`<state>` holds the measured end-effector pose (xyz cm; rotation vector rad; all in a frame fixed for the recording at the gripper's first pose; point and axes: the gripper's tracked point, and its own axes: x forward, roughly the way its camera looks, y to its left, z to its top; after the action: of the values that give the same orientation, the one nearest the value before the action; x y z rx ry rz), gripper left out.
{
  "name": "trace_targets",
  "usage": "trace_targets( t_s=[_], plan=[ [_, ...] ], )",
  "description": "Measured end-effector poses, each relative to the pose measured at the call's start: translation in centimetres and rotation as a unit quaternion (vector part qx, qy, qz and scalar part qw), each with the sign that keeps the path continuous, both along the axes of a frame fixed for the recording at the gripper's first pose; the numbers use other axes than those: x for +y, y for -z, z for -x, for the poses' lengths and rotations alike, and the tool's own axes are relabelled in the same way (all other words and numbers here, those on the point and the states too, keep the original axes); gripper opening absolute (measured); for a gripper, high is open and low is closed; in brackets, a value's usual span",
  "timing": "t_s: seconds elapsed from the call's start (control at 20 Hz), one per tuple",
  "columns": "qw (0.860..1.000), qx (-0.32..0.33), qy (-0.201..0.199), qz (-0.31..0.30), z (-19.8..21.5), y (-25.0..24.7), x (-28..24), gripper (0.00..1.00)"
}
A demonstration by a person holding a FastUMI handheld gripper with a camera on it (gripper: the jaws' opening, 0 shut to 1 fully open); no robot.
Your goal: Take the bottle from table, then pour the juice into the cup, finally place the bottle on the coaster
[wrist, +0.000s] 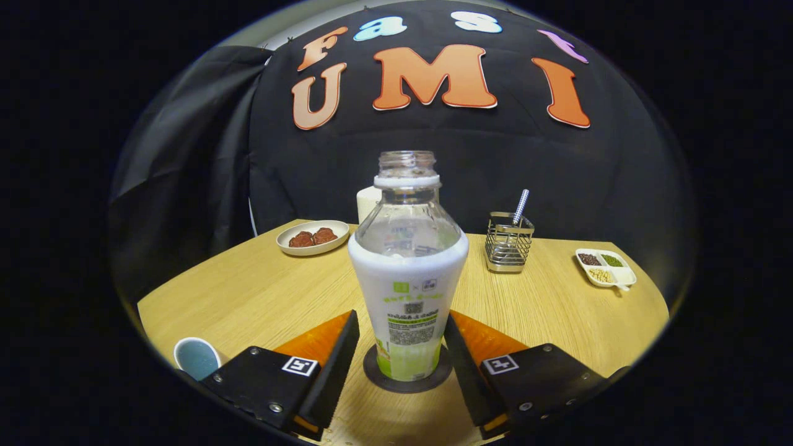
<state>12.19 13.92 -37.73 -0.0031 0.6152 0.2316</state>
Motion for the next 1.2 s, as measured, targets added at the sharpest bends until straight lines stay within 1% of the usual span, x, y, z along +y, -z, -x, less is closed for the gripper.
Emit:
trace_targets(
  t_s=[0.05, 0.15, 0.3, 0.4, 0.55, 0.75, 0.85, 1.05, 1.2],
  plan=[
    [1.0, -0.006, -0.002, -0.001, 0.2, -0.8, -0.1, 0.87],
    [1.0, -0.023, -0.008, 0.001, 0.7, -2.9, -0.2, 0.93],
    [0.998, -0.052, -0.02, -0.001, 2.0, -6.8, 0.1, 0.96],
    [0.997, -0.08, -0.023, 0.003, 2.7, -10.4, -0.2, 0.97],
    [0.992, -0.124, -0.011, 0.013, 3.7, -16.1, -1.2, 0.97],
    [0.981, -0.192, 0.007, -0.006, 4.9, -24.4, -2.3, 0.97],
    [0.975, -0.22, 0.021, 0.0, 5.6, -28.0, -3.7, 0.97],
    [0.971, -0.232, 0.052, 0.023, 7.4, -31.8, -6.5, 0.97],
    [0.969, -0.24, 0.059, 0.02, 8.7, -33.5, -7.5, 0.97]
  ],
)
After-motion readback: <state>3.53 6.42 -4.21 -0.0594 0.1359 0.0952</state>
